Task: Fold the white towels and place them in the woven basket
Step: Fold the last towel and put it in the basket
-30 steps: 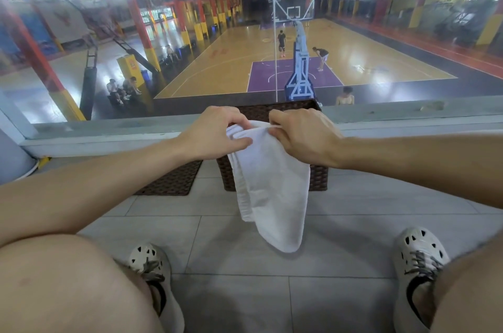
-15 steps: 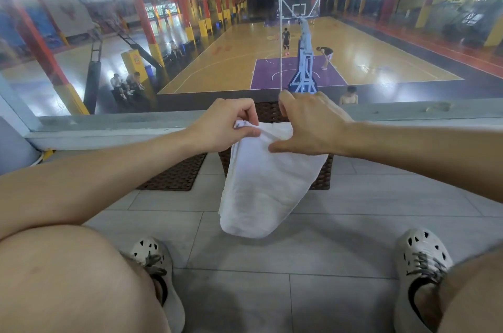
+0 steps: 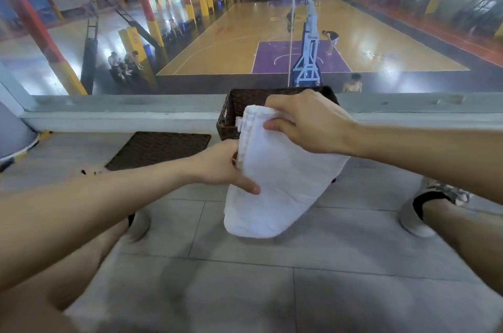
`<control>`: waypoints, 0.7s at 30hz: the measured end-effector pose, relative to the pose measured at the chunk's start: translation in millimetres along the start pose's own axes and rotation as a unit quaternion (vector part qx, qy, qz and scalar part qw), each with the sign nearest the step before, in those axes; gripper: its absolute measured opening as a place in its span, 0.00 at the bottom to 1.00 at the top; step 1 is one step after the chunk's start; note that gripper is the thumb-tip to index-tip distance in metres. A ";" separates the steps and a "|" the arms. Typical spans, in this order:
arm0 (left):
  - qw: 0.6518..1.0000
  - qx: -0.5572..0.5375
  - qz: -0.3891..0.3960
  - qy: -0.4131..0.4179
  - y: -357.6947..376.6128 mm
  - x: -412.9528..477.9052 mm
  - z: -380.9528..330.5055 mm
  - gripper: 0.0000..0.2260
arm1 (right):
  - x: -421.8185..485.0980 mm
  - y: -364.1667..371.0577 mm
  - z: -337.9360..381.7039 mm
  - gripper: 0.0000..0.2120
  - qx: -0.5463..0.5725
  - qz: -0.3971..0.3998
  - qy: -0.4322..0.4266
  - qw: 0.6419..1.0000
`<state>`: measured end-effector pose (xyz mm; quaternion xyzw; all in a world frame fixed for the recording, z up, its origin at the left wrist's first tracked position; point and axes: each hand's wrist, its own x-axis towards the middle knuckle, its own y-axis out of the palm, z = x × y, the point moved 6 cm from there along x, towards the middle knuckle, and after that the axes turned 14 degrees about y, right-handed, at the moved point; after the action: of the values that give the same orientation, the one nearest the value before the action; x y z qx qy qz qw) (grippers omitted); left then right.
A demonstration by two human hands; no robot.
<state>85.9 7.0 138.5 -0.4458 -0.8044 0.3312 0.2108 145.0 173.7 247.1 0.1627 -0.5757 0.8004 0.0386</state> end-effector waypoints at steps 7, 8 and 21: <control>0.996 0.014 0.034 -0.077 52.2 -29.1 105.2 0.07 | -20.5 34.0 -80.7 0.10 0.081 -0.025 0.150 0.985; 0.995 0.001 0.043 -0.088 49.0 -34.0 113.7 0.06 | -26.3 45.2 -98.2 0.12 0.102 -0.018 0.185 0.977; 0.896 0.099 0.280 -0.330 110.0 -45.4 257.8 0.46 | -155.2 334.3 -285.6 0.20 0.181 0.238 0.574 0.763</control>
<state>9.2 -78.7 -121.1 -0.4946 -0.6329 0.5825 -0.1248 146.5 348.3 -185.3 -0.4648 -0.3103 0.8174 0.1399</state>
